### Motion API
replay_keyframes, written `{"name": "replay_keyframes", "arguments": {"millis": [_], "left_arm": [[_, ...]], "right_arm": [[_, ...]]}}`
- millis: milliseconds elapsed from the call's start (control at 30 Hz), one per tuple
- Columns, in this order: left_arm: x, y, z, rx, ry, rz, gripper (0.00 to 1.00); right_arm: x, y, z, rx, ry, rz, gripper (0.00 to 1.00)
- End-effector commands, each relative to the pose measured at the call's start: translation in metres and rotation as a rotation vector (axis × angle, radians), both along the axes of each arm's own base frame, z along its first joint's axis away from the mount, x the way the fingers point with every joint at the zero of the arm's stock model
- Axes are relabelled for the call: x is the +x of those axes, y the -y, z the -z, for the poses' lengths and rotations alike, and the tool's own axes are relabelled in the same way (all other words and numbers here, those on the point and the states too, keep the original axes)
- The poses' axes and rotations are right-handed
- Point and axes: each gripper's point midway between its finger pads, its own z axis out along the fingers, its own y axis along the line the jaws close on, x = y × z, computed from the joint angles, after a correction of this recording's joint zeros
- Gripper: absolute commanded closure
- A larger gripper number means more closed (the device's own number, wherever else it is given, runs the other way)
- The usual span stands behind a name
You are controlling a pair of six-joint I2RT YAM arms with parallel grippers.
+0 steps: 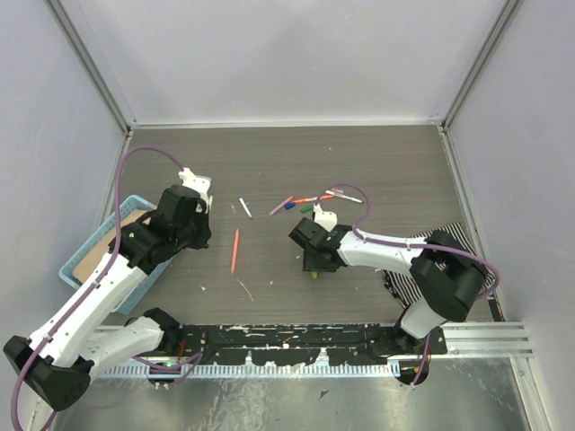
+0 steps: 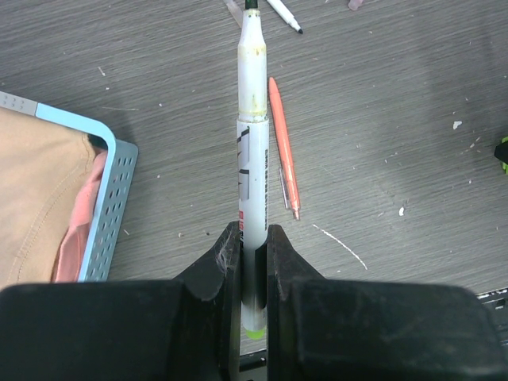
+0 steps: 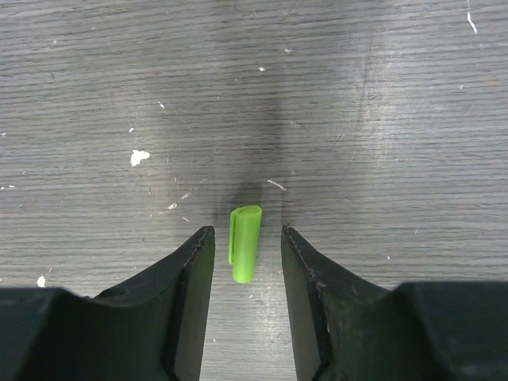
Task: Insert the pens into the pen caps
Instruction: Insert the pen cap onto the pen.
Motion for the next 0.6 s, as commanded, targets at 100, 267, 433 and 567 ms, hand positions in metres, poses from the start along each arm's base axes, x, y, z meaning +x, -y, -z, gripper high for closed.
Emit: {"name": "replay_keyframes", "arguments": {"millis": [100, 267, 433, 567], "left_arm": [[0.002, 0.0, 0.003, -0.002, 0.011, 0.004, 1.0], [0.002, 0.002, 0.003, -0.006, 0.008, 0.007, 1.0], [0.002, 0.001, 0.002, -0.006, 0.013, 0.005, 1.0], [0.002, 0.0, 0.0, -0.009, 0.019, 0.002, 1.0]], "right_arm": [[0.005, -0.005, 0.009, 0.003, -0.003, 0.006, 0.59], [0.003, -0.003, 0.015, -0.011, -0.015, 0.002, 0.62], [-0.002, 0.006, 0.019, -0.052, -0.035, -0.011, 0.66], [-0.008, 0.013, 0.02, -0.091, -0.061, -0.034, 0.67]]}}
